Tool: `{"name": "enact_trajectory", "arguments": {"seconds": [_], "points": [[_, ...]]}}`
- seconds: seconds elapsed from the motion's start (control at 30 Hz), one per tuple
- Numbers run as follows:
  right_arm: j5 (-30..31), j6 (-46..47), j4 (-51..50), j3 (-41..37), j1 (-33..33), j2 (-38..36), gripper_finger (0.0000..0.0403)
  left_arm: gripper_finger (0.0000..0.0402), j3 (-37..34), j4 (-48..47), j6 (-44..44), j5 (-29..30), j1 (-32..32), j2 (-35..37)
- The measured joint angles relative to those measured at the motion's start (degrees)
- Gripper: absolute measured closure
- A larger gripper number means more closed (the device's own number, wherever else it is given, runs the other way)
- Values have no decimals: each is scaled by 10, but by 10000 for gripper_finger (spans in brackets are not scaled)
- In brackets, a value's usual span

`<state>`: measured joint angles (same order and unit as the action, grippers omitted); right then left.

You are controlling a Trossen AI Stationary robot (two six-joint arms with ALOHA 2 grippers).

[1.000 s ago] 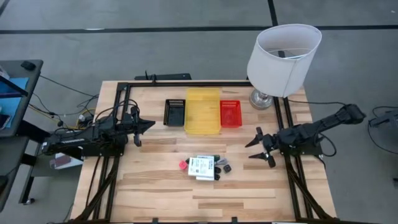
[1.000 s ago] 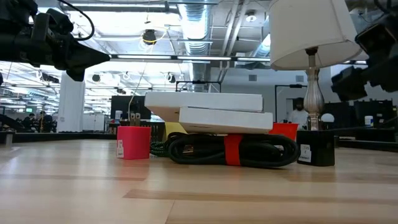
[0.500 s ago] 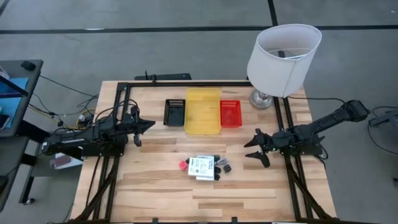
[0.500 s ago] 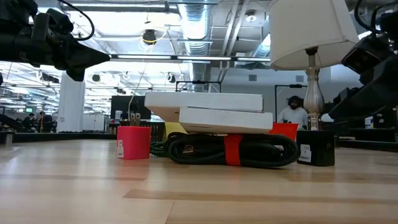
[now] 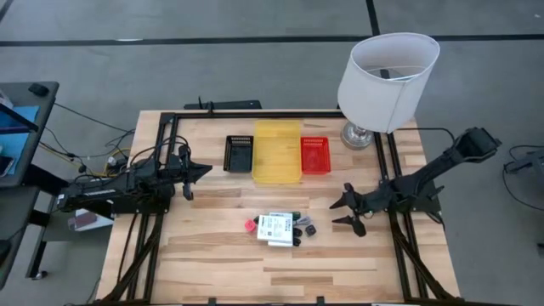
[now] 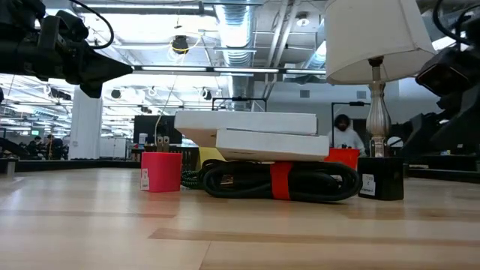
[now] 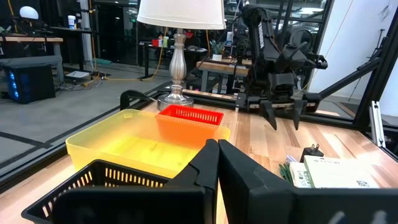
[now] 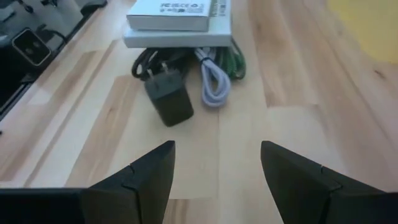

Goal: Pick and place items into bin
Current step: Put the black charger adapter into the red bin

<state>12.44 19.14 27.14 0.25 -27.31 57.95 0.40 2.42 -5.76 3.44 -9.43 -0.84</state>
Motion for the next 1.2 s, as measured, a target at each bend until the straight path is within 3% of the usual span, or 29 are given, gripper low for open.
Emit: {"name": "enact_trajectory", "arguments": {"seconds": [0.27, 0.67, 1.2], "points": [[42, 4, 54, 22, -39, 126, 172, 401, 0, 0, 0, 0, 0, 0], [44, -8, 110, 73, -41, 276, 172, 401, 0, 0, 0, 0, 0, 0], [38, -53, 123, 123, -42, 314, 172, 402, 0, 0, 0, 0, 0, 0]]}}
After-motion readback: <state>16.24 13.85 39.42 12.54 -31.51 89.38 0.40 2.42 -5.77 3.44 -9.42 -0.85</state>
